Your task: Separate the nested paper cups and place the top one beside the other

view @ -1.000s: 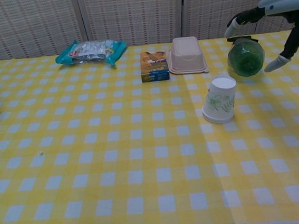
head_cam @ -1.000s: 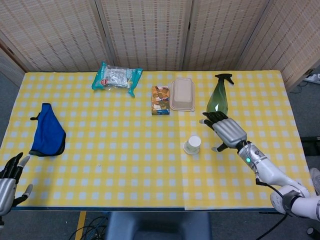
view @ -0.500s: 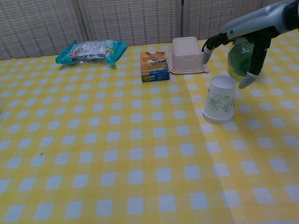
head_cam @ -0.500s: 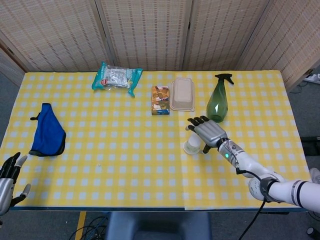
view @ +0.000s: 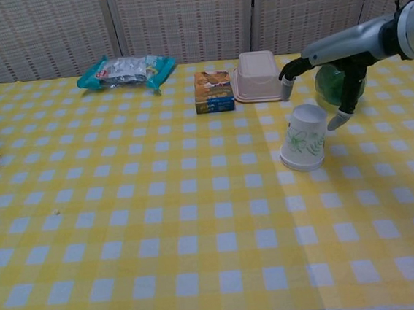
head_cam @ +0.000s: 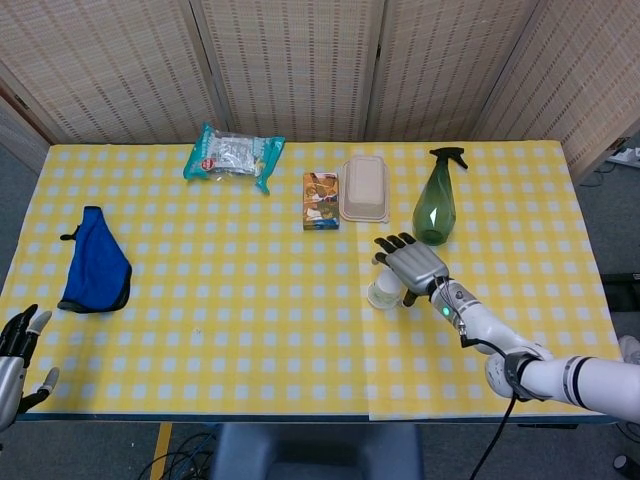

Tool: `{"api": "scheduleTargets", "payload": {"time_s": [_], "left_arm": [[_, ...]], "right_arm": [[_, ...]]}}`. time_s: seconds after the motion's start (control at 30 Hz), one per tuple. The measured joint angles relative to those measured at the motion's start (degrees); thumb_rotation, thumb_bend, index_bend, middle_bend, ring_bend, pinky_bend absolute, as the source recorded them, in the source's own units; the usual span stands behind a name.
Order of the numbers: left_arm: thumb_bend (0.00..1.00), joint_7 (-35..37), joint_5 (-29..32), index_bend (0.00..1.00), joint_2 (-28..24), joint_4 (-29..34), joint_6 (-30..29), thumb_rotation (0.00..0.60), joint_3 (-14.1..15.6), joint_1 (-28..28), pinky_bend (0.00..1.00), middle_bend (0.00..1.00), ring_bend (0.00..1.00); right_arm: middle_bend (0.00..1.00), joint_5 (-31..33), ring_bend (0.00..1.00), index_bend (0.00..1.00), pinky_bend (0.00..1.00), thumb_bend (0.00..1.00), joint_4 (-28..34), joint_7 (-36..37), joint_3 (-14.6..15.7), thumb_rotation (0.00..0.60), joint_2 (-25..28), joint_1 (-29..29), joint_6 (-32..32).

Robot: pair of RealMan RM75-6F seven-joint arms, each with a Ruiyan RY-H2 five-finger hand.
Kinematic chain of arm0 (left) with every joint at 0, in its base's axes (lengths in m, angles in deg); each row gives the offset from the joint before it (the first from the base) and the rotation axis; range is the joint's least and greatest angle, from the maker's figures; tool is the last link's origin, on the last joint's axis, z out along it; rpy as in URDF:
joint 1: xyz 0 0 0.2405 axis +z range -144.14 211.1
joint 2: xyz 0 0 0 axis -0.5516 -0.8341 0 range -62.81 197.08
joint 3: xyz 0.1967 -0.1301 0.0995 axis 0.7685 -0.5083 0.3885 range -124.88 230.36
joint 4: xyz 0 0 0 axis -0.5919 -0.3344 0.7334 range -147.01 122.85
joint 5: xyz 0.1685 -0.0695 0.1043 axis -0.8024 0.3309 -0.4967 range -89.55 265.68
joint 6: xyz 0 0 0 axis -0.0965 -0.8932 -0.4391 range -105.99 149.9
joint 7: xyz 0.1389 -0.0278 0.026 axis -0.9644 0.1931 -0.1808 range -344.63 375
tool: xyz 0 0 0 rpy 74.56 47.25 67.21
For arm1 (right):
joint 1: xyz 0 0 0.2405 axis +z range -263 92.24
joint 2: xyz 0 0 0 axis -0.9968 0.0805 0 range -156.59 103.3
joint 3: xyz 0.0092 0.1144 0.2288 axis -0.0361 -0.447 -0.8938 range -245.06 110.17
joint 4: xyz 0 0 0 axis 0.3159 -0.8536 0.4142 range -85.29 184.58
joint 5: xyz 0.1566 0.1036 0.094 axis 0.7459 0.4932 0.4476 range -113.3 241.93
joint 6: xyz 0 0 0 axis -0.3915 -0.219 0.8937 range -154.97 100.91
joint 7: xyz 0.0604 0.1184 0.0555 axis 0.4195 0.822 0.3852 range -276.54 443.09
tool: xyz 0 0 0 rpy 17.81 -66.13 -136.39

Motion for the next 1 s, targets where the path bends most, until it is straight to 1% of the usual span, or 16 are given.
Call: {"api": "scheduleTargets", "payload": {"time_s": [0.43,0.83,1.0], "left_arm": [[0.38,-0.2,0.3,0.0,0.1,-0.2,0.5,0.6,-0.1,-0.2,0.29,0.0,0.03],[0.38,0.2,0.2,0.0,0.1,-0.5,0.8,0.6,-0.1,-0.4,0.29,0.0,0.03],[0.38,0.4,-0.2,0.0,0.2,-0.7,0.8,0.6,0.0,-0.5,0.29,0.0,0.03]], "right_arm": [[0.0,0.4,0.0,0.29,0.0,0.16,-2.9,1.2,0.9,0.6,-2.2,1.2,0.0],[0.02,1.6,0.0,0.38,0.0,0.17,-4.5,1.5,1.5,0.6,-3.5,2.1,-0.4],[0.02,2.0,0.0,0.39,0.0,0.17,-4.6,1.5,1.7,0.6,-3.7,2.3,-0.9]]}}
